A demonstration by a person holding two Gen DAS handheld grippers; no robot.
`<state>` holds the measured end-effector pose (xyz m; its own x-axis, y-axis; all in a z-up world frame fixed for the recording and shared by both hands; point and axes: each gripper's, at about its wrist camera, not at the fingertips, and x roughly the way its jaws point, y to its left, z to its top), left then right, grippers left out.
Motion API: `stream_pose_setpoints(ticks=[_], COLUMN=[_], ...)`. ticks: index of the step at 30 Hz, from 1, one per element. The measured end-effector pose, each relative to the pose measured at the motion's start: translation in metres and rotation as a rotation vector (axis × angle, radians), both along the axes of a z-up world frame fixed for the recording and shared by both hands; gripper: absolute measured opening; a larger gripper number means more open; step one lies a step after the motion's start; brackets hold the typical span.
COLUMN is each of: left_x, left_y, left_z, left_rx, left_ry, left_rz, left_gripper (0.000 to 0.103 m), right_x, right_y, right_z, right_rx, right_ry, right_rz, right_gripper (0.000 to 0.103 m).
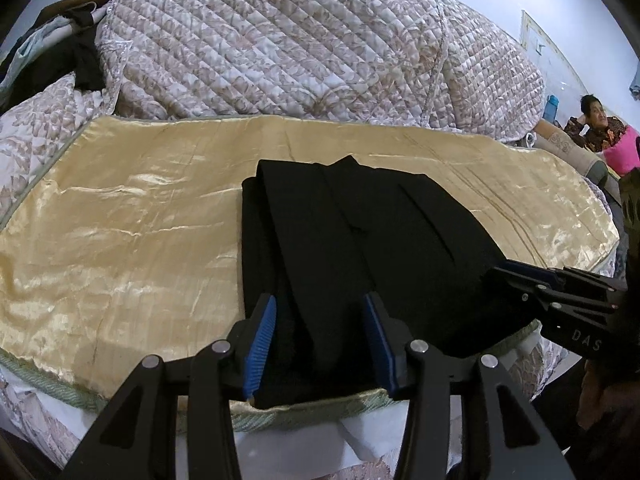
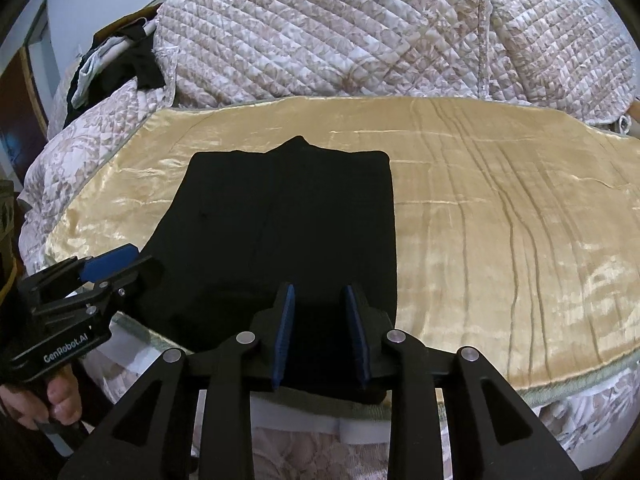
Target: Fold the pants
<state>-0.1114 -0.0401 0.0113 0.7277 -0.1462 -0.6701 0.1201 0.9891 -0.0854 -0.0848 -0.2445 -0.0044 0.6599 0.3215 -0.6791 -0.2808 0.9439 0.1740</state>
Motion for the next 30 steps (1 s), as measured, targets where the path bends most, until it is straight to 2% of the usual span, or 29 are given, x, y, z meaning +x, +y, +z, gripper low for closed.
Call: stream_pose_setpoints(ticks=[11, 15, 24, 30], left_x=[-0.0008, -0.0019, 0.0012, -0.0037], left_y=[0.0011, 0.0023, 0.0057, 0.0049], left_z=[-0.0018, -0.0036, -0.0038, 0.0030], left_rx=[-0.006, 0.001, -0.030, -0.017], left_ry=[-0.002, -0.013, -0.006, 0.000], left_rz=[0.000, 0.001, 0.007, 0.013], left_gripper=[0.050, 0.053, 0.054, 0.054], right_x=[-0.0035, -0.0043, -0.0047, -0.0064], right_y=[-0.0004, -0.0013, -0.0008, -0.0028], right_z=[-0.0025, -0.0036, -0.0064, -0.0040], right_rx=[-0.008, -0.002, 0.011, 0.023], right_ry=[-0.023, -0.036, -0.057, -0.037], right_rz=[0.006, 0.009, 0.008, 0.001], right_gripper=[0.028, 0.028, 0.028, 0.030])
